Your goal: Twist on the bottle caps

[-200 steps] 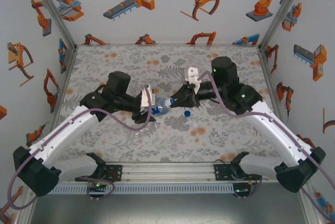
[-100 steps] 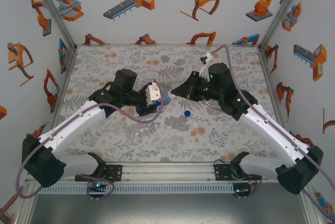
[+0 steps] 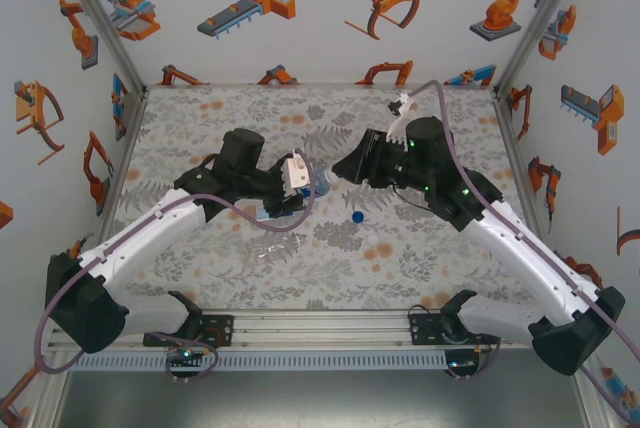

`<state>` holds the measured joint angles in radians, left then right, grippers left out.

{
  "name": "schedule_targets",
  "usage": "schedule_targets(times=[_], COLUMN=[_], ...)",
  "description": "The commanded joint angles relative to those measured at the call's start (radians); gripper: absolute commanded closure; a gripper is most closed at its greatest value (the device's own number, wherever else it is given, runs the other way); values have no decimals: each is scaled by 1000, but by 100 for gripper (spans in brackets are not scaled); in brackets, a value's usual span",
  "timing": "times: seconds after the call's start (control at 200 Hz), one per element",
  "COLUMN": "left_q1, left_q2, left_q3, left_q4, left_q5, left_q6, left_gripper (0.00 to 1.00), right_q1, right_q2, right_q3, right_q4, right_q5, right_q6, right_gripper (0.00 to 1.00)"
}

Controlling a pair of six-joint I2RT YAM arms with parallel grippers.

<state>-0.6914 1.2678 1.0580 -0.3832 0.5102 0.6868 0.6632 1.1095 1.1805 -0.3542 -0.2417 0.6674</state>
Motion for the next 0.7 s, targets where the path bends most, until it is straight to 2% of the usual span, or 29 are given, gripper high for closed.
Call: schedule_targets(times=[0.0, 0.32, 0.496, 0.696], left_q1=[2, 0, -7, -11], left_q2=[-40, -90, -92, -101], left_q3=[27, 23, 31, 29], left_q4=[-42, -146, -180, -185], left_q5=[98, 224, 262, 266], left_q6=[6, 40, 46, 52], left_gripper=[100, 100, 100, 100], right_q1=[-1, -1, -1, -1], right_q2=[-33, -53, -18, -4], right_q3=[61, 81, 86, 79], right_q4=[-7, -114, -102, -100], right_q5=[-141, -599, -705, -699], right_q6=[-387, -1150, -1226, -1226], right_gripper=[48, 45, 46, 52])
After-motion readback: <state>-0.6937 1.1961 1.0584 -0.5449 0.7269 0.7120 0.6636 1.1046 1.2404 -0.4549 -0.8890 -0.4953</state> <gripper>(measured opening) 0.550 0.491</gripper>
